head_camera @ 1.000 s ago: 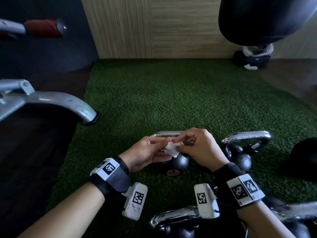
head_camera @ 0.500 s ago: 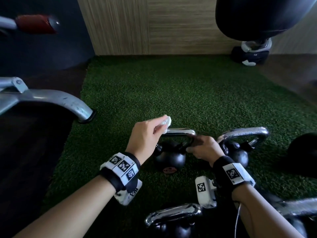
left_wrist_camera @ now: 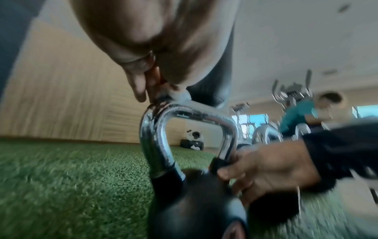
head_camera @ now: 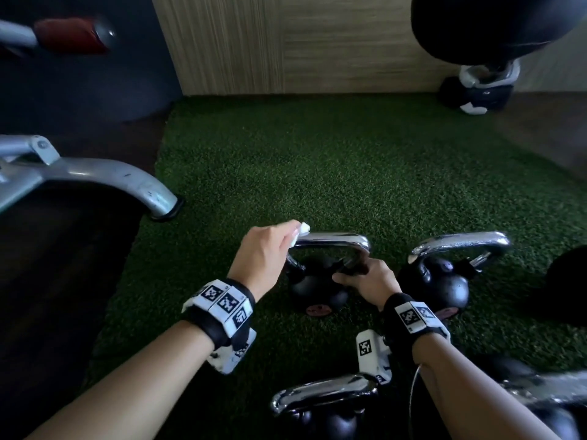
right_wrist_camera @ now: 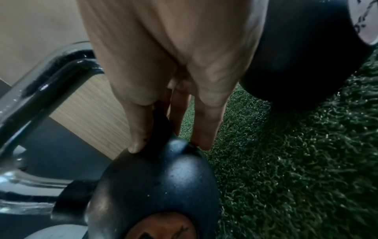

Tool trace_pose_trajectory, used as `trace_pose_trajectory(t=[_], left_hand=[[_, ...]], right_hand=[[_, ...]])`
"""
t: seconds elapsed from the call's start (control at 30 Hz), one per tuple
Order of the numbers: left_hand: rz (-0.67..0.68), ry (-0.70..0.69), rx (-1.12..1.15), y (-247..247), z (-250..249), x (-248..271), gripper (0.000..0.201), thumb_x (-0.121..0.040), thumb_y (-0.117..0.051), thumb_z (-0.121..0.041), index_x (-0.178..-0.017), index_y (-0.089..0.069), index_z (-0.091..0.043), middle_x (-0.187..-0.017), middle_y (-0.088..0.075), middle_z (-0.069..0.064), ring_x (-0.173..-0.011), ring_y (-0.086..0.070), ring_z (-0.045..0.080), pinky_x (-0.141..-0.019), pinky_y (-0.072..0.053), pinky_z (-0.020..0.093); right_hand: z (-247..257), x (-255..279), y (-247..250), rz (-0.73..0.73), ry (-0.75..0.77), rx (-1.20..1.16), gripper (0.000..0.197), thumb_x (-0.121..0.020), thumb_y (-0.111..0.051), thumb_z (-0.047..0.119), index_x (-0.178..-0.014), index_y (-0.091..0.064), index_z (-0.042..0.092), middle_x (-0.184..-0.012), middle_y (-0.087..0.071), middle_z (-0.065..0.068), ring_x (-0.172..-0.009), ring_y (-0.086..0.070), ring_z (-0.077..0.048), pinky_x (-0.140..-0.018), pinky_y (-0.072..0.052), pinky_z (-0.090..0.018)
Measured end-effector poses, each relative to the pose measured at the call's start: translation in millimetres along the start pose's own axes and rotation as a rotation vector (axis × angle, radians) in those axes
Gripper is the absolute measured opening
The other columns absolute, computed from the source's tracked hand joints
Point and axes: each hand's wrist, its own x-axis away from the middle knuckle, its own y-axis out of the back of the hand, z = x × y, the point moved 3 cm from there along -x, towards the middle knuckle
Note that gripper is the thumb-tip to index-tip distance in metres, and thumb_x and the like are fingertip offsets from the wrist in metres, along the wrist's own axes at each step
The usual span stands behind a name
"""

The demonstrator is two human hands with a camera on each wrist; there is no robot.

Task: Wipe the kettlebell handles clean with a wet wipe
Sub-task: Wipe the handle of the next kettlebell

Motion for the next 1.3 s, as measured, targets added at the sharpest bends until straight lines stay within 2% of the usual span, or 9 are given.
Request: trace_pose_trajectory(t=[0.1,0.2,0.43,0.67,0.77,0.93,1.07,1.17,1.3], left_hand=[[-0.001,-0.074,0.043,-0.8,-2.4,12.7,0.026,-0.104,-0.055,-0.012,-0.124,-0.070,-0.017,-0.114,-0.076,-0.008,-0.097,-0.073,0.008,-0.085,-0.058,0.025],[-0.088,0.270,0.151,-7.8,38.6,21.8,0.029,-0.101,-0.058,-0.008,-0.124,-0.074,-0.018,-0.112,-0.077,-0.006,-0.102,-0.073,0.011,-0.086,-0.052,0.015],[-0.131,0.427,0.466,-36.1,61.3,53.9,0.026,-0.101,-0.054,-0.033,-0.121,-0.071,-0.031,-0.106,-0.078,-0.009,-0.101,-0.074,0.012,-0.092,-0.061,0.045],[-0.064,0.700,0.667,-65.0,60.2,65.6,0.027,-0.101,-0.063,-0.013,-0.100,-0.079,-0.035,-0.096,-0.079,-0.009,-0.103,-0.075,0.025,-0.093,-0.060,0.049],[0.056,0.660,0.585,-76.4,67.3,70.9,0.020,-0.094,-0.062,-0.037,-0.086,-0.078,-0.028,-0.085,-0.078,-0.007,-0.087,-0.074,0.016,-0.091,-0.059,0.050],[0.120,0.607,0.407,-65.4,51.7,67.7,0.027,-0.096,-0.069,-0.038,-0.069,-0.067,-0.032,-0.061,-0.065,-0.023,-0.061,-0.060,-0.006,-0.060,-0.045,0.017],[0.007,0.640,0.378,-71.9,61.2,61.0,0.027,-0.092,-0.072,-0.046,-0.087,-0.081,-0.020,-0.074,-0.077,-0.012,-0.071,-0.071,0.002,-0.075,-0.055,0.029],[0.014,0.658,0.370,-76.5,60.3,42.1,0.027,-0.092,-0.072,-0.047,-0.097,-0.082,-0.023,-0.075,-0.078,-0.010,-0.074,-0.073,0.005,-0.079,-0.057,0.032],[0.064,0.658,0.312,-88.3,57.4,9.5,0.026,-0.092,-0.074,-0.041,-0.093,-0.082,-0.016,-0.069,-0.075,-0.009,-0.068,-0.070,0.004,-0.072,-0.055,0.021]], right_hand=[[-1.6,2.6,-0.4,0.002,0.002,-0.029,0.039,-0.066,-0.093,0.044,-0.097,-0.079,0.026,-0.094,-0.077,0.005,-0.093,-0.071,-0.015,-0.084,-0.053,-0.029],[-2.7,5.9,-1.6,-0.013,-0.008,-0.052,0.038,-0.066,-0.093,0.045,-0.095,-0.079,0.026,-0.095,-0.078,0.005,-0.095,-0.072,-0.015,-0.091,-0.057,-0.034],[-15.1,-0.8,-5.7,-0.021,-0.027,-0.133,0.055,-0.043,-0.089,0.067,-0.087,-0.079,0.036,-0.086,-0.079,0.010,-0.089,-0.076,-0.014,-0.085,-0.063,-0.045],[-17.5,-4.4,-8.0,-0.001,-0.013,-0.180,0.064,-0.039,-0.093,0.069,-0.091,-0.079,0.035,-0.090,-0.080,0.008,-0.092,-0.076,-0.016,-0.088,-0.061,-0.048],[-8.7,1.6,-4.6,-0.007,-0.011,-0.172,0.054,-0.045,-0.092,0.058,-0.089,-0.078,0.029,-0.090,-0.079,0.009,-0.093,-0.074,-0.013,-0.093,-0.059,-0.043],[0.1,8.4,1.0,-0.044,0.013,-0.116,0.051,-0.047,-0.097,0.047,-0.092,-0.081,0.029,-0.087,-0.079,0.010,-0.090,-0.073,-0.009,-0.089,-0.058,-0.030],[8.1,23.7,12.7,-0.074,0.066,0.032,0.032,-0.050,-0.101,0.032,-0.066,-0.073,0.035,-0.069,-0.072,0.014,-0.071,-0.066,0.004,-0.062,-0.047,-0.009],[4.0,31.7,20.4,-0.055,0.098,0.110,0.038,-0.051,-0.099,0.020,-0.053,-0.064,0.036,-0.058,-0.067,0.013,-0.060,-0.061,0.005,-0.058,-0.049,-0.021],[2.3,41.1,17.1,0.079,0.212,0.215,0.031,-0.065,-0.087,0.005,-0.071,-0.077,0.034,-0.054,-0.061,0.020,-0.054,-0.057,0.017,-0.056,-0.040,-0.005]])
